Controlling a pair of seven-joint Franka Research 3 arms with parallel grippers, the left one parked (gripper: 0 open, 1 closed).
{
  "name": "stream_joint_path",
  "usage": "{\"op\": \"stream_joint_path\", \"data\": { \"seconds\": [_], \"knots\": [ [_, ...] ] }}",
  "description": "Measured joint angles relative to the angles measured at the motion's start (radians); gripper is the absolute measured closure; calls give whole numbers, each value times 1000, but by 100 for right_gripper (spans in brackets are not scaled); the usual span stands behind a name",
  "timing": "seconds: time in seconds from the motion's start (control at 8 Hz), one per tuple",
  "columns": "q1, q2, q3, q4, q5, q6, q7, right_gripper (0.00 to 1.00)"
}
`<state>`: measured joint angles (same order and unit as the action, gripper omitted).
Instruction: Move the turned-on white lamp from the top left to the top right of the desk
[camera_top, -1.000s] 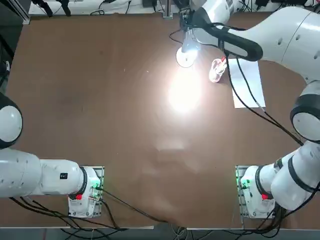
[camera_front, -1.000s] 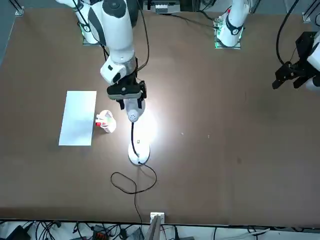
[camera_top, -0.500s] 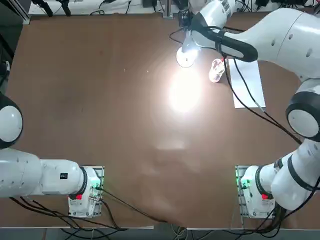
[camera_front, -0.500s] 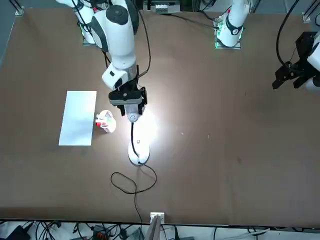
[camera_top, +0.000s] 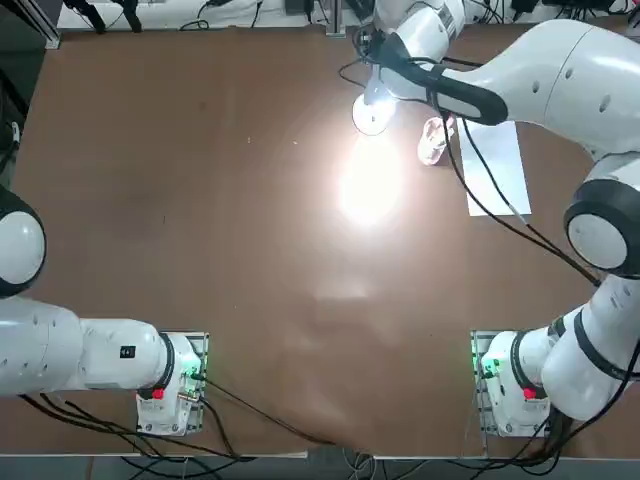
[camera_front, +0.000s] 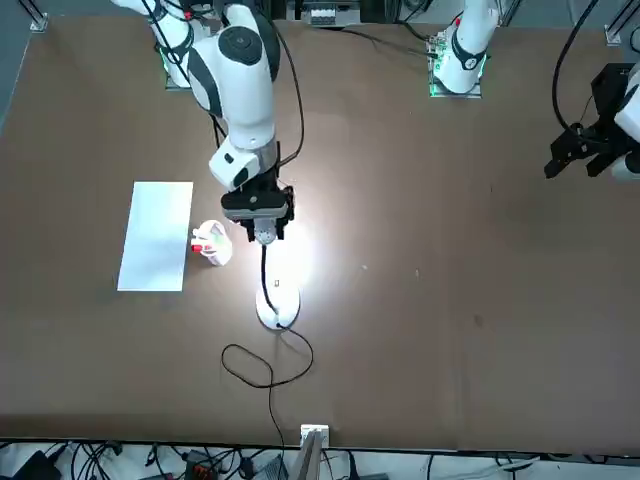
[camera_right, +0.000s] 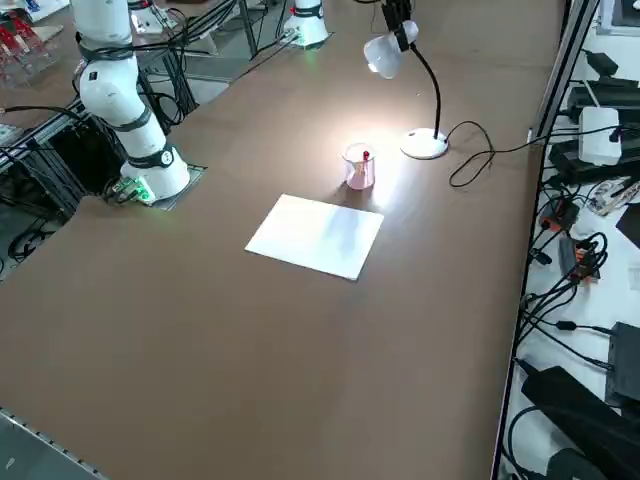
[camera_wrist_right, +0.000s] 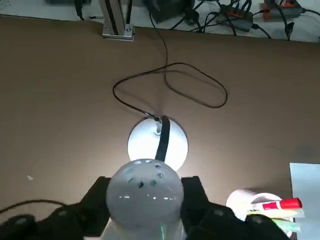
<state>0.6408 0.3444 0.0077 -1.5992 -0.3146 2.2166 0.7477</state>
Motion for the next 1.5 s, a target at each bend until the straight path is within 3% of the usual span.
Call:
{"op": "stream_joint_path", "data": {
  "seconds": [0.5, 1.12, 1.25, 1.5],
  "knots": [
    [-24, 3, -14, 47, 47, 0, 6, 28],
    [-196, -25, -30, 155, 85, -14, 26, 28],
    [-236, -27, -55, 167, 84, -20, 26, 28],
    [-278, -26, -163, 174, 53, -21, 24, 28]
  ]
}}
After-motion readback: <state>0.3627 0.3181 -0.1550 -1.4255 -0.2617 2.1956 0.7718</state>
